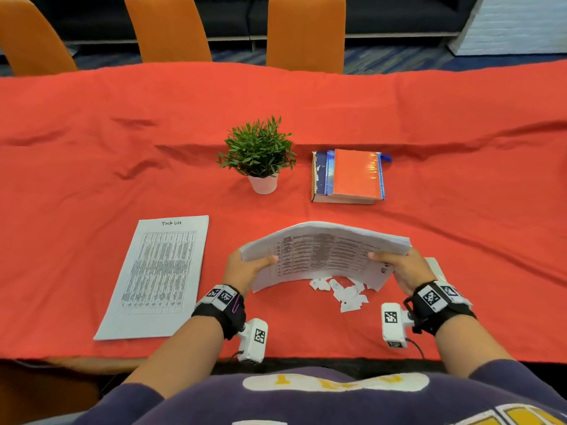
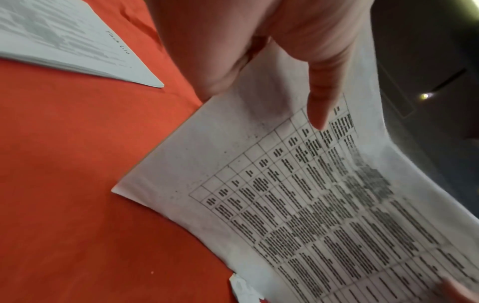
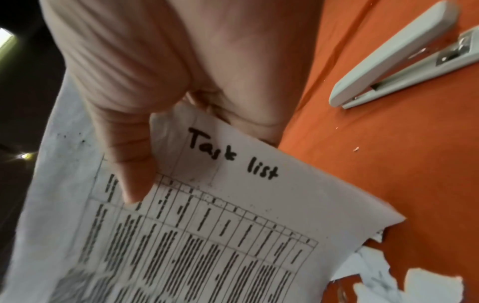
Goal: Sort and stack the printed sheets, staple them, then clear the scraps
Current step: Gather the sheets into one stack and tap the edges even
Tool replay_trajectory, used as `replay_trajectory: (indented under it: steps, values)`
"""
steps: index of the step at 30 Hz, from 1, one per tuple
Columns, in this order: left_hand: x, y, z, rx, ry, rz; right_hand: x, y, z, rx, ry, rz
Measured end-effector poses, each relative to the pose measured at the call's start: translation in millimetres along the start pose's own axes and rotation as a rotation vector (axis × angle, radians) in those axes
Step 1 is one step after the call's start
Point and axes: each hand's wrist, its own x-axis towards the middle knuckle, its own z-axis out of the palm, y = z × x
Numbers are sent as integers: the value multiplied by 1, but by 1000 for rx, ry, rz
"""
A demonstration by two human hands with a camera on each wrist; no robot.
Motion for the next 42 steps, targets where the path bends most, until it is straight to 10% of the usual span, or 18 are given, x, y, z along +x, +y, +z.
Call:
replay_trajectory:
  steps: [11,16,21,26,34,42]
  values:
    - [2,11,10,24,27,3,0,-19,5,-158,98,14]
    - [-7,69,11,153,-32,206,-14,-95,23,-715,346,-385]
    - [-24,128,24,324,-125,499,-24,-144,94,-1155,-68,-586]
    - [-29,159,2,458,-80,686,-19,-149,106,-814,-95,-425]
    - [-5,100,-32,-32,-6,328,-11,-93,116,-261,-55,-240]
    - [-36,61,-29,82,286,373,-22,-28,151,-125,-50,-177]
